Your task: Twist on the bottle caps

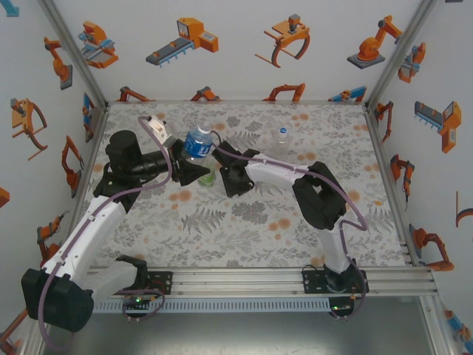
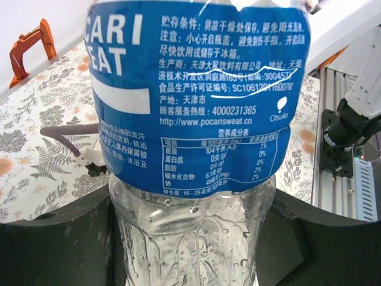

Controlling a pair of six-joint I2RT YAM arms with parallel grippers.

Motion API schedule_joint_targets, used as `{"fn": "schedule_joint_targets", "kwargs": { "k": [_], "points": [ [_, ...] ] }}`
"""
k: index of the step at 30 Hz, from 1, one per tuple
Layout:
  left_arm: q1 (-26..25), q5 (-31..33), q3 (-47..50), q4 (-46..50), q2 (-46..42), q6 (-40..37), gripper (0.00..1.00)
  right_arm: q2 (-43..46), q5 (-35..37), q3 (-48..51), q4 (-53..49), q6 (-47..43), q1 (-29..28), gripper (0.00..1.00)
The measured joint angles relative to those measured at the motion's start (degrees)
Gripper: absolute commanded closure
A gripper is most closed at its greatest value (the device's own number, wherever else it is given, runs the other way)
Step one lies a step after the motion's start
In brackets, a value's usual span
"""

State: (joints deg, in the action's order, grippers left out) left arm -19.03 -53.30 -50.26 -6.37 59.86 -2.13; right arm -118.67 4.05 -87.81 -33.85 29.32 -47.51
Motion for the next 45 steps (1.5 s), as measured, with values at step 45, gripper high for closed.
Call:
{"fn": "schedule_joint_targets", "kwargs": {
  "k": [45],
  "points": [
    [0.02,-0.26,0.00,-0.04,0.94,0.04,1.00,28.59,-12.79,40.81,22.18,19.93,9.46,0.53]
  ]
}}
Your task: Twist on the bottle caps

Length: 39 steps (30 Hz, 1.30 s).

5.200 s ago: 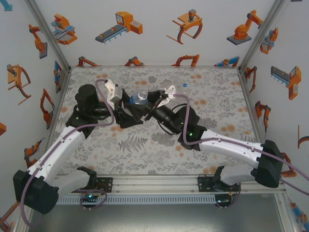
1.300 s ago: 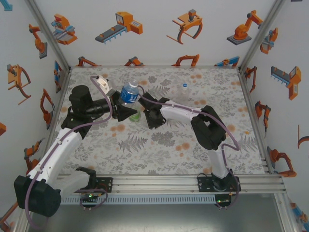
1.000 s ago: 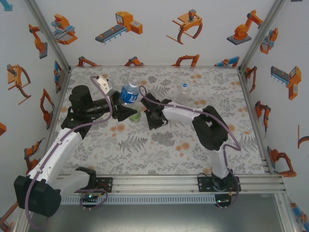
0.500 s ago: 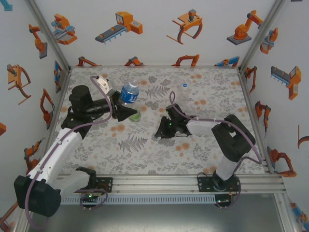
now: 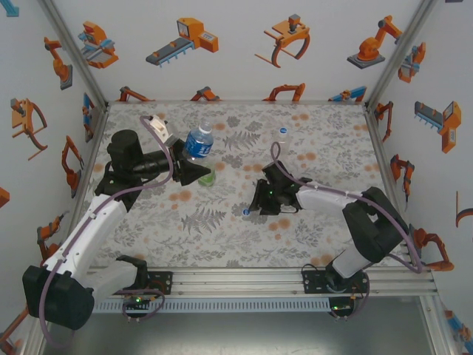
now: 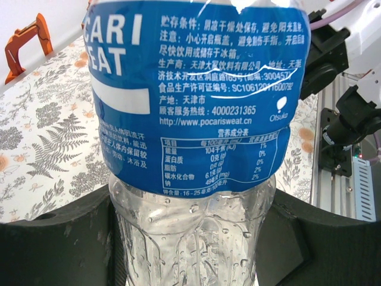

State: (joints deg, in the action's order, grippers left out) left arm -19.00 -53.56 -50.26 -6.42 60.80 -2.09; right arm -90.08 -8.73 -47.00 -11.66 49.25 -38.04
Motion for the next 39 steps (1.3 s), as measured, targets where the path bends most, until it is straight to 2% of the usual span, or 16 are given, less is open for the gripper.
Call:
{"fn": "schedule_joint_targets", "kwargs": {
  "k": [9,13,19,27,39],
  "points": [
    [0.02,0.04,0.00,0.04,-0.02,0.00,1.00,-4.42,11.13,-19.17,-14.67,-7.23,-8.11,0.52],
    [0.04,0.04,0.00,0.04,-0.02,-0.02,1.00,-8.28,14.73,-24.09,-19.08,-9.49,-10.97,0.52],
    [0.04,0.04,0.00,0.04,-0.02,0.00,1.00,-12.28,16.33,-25.24,-22.08,-11.41,-12.04,0.52],
    [0.04,0.04,0.00,0.04,-0.02,0.00,1.00,-15.28,15.37,-25.22,-21.22,-11.63,-12.41,0.53],
    [0.04,0.04,0.00,0.04,-0.02,0.00,1.00,-17.79,14.82,-25.22,-20.72,-11.63,-12.85,0.60]
  ]
}}
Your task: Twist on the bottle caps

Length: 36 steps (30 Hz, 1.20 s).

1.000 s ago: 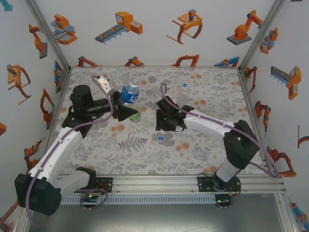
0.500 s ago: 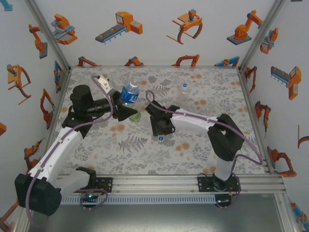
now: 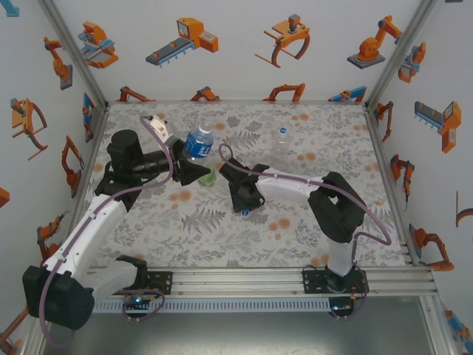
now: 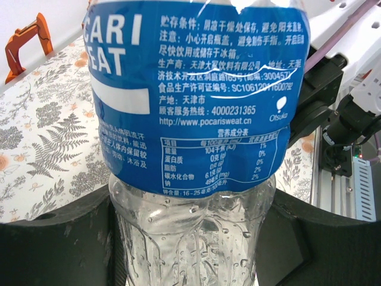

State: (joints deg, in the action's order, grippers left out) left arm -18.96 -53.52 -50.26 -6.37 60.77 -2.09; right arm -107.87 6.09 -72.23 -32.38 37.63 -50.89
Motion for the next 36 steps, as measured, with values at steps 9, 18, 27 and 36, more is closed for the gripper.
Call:
{"fn": "schedule_joint_targets", "kwargs": {
  "k": [9,18,27,36],
  "points": [
    [0.00,0.00,0.00,0.00,0.00,0.00,1.00,-0.59,-0.48,0.00,-0.59,0.00,-0.11,0.60],
    [0.00,0.00,0.00,-0.02,0.00,0.02,1.00,-0.59,-0.50,0.00,-1.46,0.00,-0.70,0.62],
    [0.00,-0.02,0.00,-0.02,0.02,0.02,1.00,-0.59,-0.46,0.00,-1.46,0.00,-0.74,0.71],
    [0.00,-0.52,0.00,-0.20,1.38,0.00,1.00,5.44,0.90,1.92,-1.20,-1.40,-0.74,0.84]
  ]
}}
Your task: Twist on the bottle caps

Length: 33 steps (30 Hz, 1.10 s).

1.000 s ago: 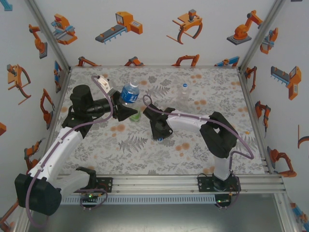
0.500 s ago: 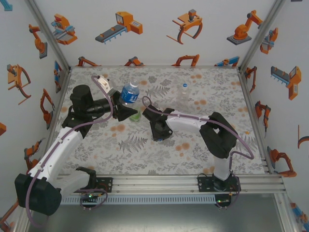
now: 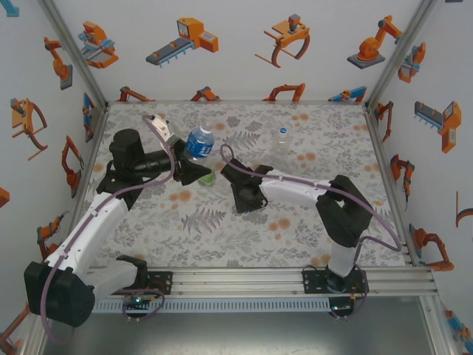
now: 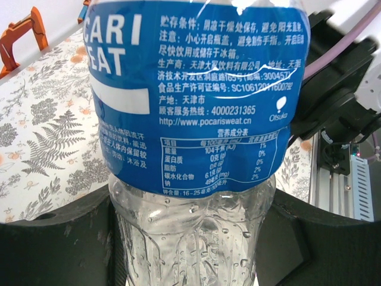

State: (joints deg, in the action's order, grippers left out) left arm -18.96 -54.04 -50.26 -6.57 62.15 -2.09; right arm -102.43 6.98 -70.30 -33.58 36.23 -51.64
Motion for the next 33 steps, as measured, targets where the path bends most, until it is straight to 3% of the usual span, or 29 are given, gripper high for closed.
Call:
{"fn": "schedule_joint_targets", "kwargs": {
  "k": [6,15,25,33],
  "points": [
    [-0.13,-0.37,-1.16,2.56,1.03,-1.95,1.00,11.69,1.29,3.43,2.47,-5.62,0.00,0.86],
    [-3.19,1.92,-2.34,11.98,0.31,-12.92,1.00,34.64,0.02,13.07,10.03,-22.56,0.00,1.00],
    [-9.44,6.25,-2.34,21.05,-2.32,-29.27,1.00,51.52,-13.81,14.95,14.16,-40.87,0.00,1.00],
    [-14.40,9.66,-2.34,27.41,-3.13,-40.81,1.00,53.27,-24.85,12.92,14.34,-50.18,-0.09,1.00]
  ]
}}
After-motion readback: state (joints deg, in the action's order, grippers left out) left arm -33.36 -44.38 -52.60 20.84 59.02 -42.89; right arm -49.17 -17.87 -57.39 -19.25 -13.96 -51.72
